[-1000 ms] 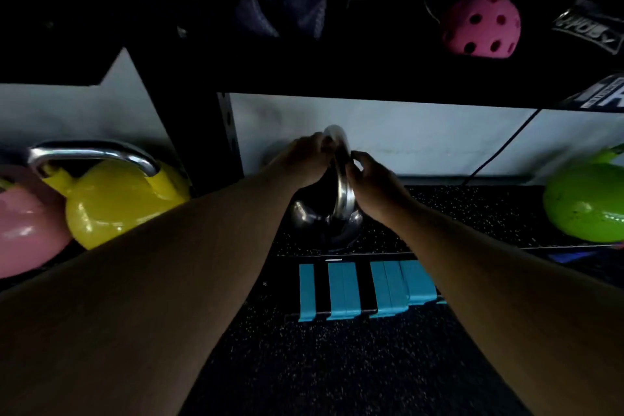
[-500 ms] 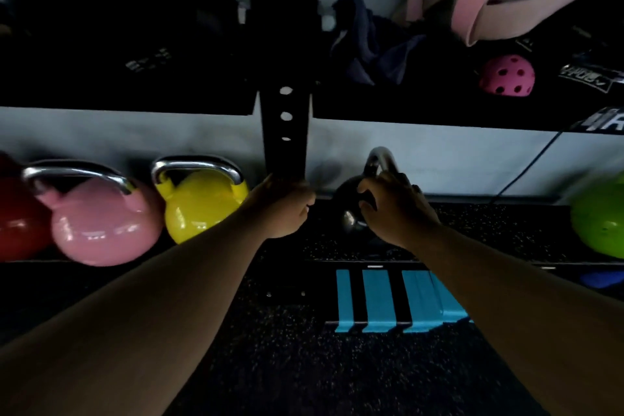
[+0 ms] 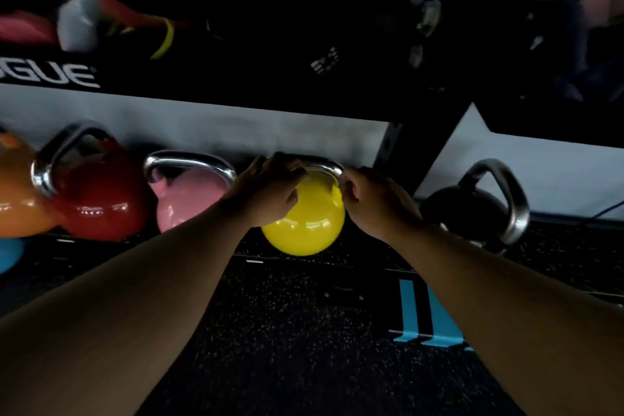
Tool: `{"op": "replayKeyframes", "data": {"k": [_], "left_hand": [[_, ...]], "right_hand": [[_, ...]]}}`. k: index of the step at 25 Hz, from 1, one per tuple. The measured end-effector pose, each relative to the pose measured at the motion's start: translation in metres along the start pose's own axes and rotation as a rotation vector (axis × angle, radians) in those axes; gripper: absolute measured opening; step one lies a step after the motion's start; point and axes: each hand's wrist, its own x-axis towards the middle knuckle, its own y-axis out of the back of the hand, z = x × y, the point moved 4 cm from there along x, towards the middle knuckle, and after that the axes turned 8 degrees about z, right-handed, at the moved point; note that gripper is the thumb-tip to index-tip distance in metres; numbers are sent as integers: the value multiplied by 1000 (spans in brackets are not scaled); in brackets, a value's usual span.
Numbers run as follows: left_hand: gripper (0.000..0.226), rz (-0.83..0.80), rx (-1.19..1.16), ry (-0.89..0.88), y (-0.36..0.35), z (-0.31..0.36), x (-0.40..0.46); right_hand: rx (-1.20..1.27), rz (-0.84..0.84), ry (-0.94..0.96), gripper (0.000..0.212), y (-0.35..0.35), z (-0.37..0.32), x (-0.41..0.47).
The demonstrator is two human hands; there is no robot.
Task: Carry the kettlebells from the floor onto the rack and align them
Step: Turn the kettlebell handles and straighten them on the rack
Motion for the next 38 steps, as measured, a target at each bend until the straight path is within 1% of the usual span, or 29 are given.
{"op": "replayKeyframes", "data": {"k": [2, 3, 5, 6, 7, 8, 10, 11, 12, 14, 15, 16, 18, 19, 20, 21, 23, 24, 26, 27, 28, 29, 31, 34, 36, 38], "left_hand": [[42, 24, -12, 59, -3, -27, 0], [44, 20, -53, 135, -9, -38, 2], [48, -52, -239, 376, -29, -53, 5], [51, -96, -331, 463, -41, -53, 5], [53, -120, -398, 501, -51, -48, 4], [53, -115, -431, 480, -61, -41, 4], [44, -94, -470, 444, -68, -37, 13], [43, -90, -495, 467, -69, -42, 21], [47, -71, -564, 529, -67, -50, 30], [49, -93, -722, 641, -68, -59, 41], [49, -92, -796, 687, -69, -58, 43], [53, -75, -864, 773, -71, -53, 40], [68, -41, -895, 980, -74, -37, 28], [72, -34, -882, 1039, -75, -32, 25], [72, -13, -896, 1043, -77, -31, 26], [71, 10, -933, 1006, -81, -36, 29], [72, 38, -996, 871, -85, -48, 38], [73, 21, -991, 801, -87, -50, 41], [60, -41, -899, 739, -88, -42, 39], [53, -4, -882, 751, -90, -36, 38], [48, 54, -934, 802, -87, -31, 37], [45, 106, -1034, 855, -86, -27, 36], [46, 151, -1182, 884, -91, -30, 41], [52, 102, -1279, 839, -98, -39, 49], [54, 39, -1250, 752, -101, -36, 54], [55, -3, -1224, 714, -107, -37, 55]], "right_hand": [[-46, -8, -1, 33, -18, -18, 26], [-75, -17, -31, 38, -27, -22, 38], [-101, -62, -123, 47, -48, -24, 55], [-105, -97, -159, 48, -58, -23, 61], [-104, -126, -184, 48, -66, -21, 64], [-89, -137, -198, 46, -71, -18, 66], [-42, -126, -231, 44, -74, -15, 68], [-22, -111, -251, 44, -74, -15, 69], [-6, -84, -274, 44, -75, -17, 70], [21, 6, -341, 44, -75, -22, 64], [49, 40, -363, 44, -74, -21, 60], [113, 50, -382, 45, -73, -15, 55], [328, 3, -454, 51, -69, -4, 51], [404, 1, -497, 55, -67, 0, 51], [434, 14, -523, 57, -68, 0, 51], [431, 31, -536, 56, -70, -4, 49], [385, 66, -555, 49, -80, -12, 38], [404, 57, -567, 46, -83, -14, 31], [580, 24, -615, 41, -85, -11, 20], [700, 21, -644, 40, -82, -6, 18], [789, 32, -672, 39, -80, 0, 19], [841, 42, -681, 40, -78, 3, 20], [899, 53, -676, 40, -80, -1, 20], [1024, 120, -687, 38, -95, -15, 13], [1118, 166, -732, 41, -99, -23, 9], [1198, 187, -744, 42, -105, -23, 8]]}}
